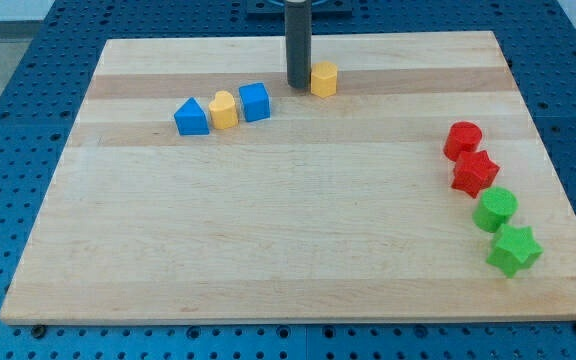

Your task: Slide the yellow hexagon to the top right

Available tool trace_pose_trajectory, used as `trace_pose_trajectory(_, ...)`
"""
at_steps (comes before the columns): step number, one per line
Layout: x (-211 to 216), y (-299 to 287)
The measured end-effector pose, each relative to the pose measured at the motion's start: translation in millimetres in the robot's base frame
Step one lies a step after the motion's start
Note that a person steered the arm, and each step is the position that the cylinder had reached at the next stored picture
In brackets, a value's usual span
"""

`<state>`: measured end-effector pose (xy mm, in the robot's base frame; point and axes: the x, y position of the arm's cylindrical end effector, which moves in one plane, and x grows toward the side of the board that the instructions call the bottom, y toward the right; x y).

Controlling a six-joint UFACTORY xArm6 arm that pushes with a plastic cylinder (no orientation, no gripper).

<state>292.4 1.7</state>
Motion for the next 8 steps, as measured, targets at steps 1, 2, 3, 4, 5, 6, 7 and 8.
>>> trace_pose_trajectory(1,0,23)
trace_pose_trajectory(2,-8,46)
trace_pose_trajectory(3,-18,67)
trace_pose_trajectory(4,-18,89)
trace_pose_trajectory(5,-4,104)
trace_pose_trajectory(6,8,125)
trace_pose_trajectory(7,16,144)
trace_pose_trajectory(8,11,155)
